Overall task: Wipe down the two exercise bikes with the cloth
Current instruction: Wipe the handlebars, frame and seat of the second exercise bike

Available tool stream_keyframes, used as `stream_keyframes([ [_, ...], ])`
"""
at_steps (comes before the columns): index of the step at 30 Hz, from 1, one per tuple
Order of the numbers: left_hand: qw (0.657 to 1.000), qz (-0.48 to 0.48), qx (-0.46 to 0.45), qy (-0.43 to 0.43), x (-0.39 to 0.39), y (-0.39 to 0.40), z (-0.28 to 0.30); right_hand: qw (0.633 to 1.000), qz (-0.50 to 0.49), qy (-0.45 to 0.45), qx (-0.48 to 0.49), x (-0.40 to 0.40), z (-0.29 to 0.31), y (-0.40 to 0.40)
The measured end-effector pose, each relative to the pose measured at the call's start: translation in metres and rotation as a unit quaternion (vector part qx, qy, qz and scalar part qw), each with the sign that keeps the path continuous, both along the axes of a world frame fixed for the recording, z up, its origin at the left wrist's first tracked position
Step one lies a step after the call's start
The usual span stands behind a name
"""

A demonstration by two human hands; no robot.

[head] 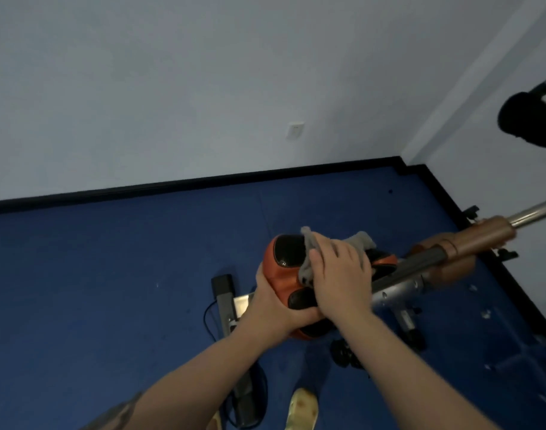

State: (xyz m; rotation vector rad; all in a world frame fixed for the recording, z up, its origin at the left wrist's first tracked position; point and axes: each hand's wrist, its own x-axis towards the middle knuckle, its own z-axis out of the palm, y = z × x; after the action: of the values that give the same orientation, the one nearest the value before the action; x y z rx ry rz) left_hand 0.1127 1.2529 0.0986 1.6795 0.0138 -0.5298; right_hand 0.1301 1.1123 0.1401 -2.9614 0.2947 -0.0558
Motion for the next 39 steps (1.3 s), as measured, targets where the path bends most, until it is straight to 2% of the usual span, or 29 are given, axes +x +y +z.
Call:
stream_keyframes([
  [2,1.0,-0.012,0.019,0.008,0.001,0.001,0.0,0.999,0.015,0.013,0.045,0.005,-0.003,0.015],
  [6,0.995,-0.061,0.078,0.024,0.007,0.009,0.01,0.977,0.177,0.057,0.107,0.036,0.009,0.003],
  [8,0.993,-0.085,0.08,-0.021,0.014,0.015,0.015,0.983,0.162,0.048,0.073,0.04,0.007,-0.019],
  [10,0.989,-0.115,0.078,-0.048,0.022,0.025,0.022,0.996,0.082,0.02,0.016,0.033,0.0,-0.02],
  [11,0.987,-0.127,0.076,-0.057,0.026,0.03,0.024,0.998,0.06,-0.001,0.017,0.025,-0.003,-0.01],
  [12,0.985,-0.134,0.075,-0.072,0.031,0.035,0.027,0.997,0.071,-0.025,0.031,0.015,-0.007,0.002],
  [14,0.981,-0.142,0.08,-0.105,0.038,0.043,0.03,0.985,0.157,-0.03,0.07,0.003,-0.007,0.014],
  [16,0.979,-0.148,0.086,-0.11,0.043,0.047,0.034,0.975,0.197,0.031,0.103,0.019,0.003,0.0],
  [20,0.976,-0.128,0.124,-0.125,0.053,0.053,0.037,0.99,0.055,0.1,0.078,0.049,0.008,0.0],
  [22,0.973,-0.133,0.138,-0.132,0.054,0.055,0.039,0.992,0.098,0.063,0.049,0.041,0.005,0.021],
  [24,0.968,-0.148,0.145,-0.139,0.054,0.055,0.042,0.981,0.149,0.076,0.094,0.041,0.01,0.023],
  [27,0.964,-0.172,0.156,-0.132,0.055,0.057,0.046,0.954,0.094,0.208,0.196,0.071,0.02,0.0],
  [29,0.956,-0.189,0.178,-0.135,0.056,0.06,0.052,0.948,0.062,0.269,0.156,0.087,0.022,-0.005],
  [31,0.957,-0.194,0.173,-0.13,0.057,0.062,0.056,0.963,0.08,0.246,0.079,0.081,0.02,0.009],
  [33,0.96,-0.188,0.168,-0.126,0.057,0.063,0.053,0.987,0.104,0.116,0.031,0.056,0.009,0.03],
  [34,0.959,-0.185,0.17,-0.132,0.059,0.064,0.051,0.99,0.13,0.045,0.034,0.042,0.007,0.04],
  [35,0.958,-0.185,0.17,-0.137,0.06,0.064,0.05,0.987,0.154,0.01,0.049,0.035,0.007,0.041],
  [37,0.959,-0.191,0.171,-0.124,0.061,0.065,0.051,0.98,0.154,0.06,0.111,0.044,0.017,0.026],
  [39,0.959,-0.186,0.179,-0.117,0.063,0.065,0.055,0.977,0.07,0.153,0.129,0.063,0.02,0.009],
])
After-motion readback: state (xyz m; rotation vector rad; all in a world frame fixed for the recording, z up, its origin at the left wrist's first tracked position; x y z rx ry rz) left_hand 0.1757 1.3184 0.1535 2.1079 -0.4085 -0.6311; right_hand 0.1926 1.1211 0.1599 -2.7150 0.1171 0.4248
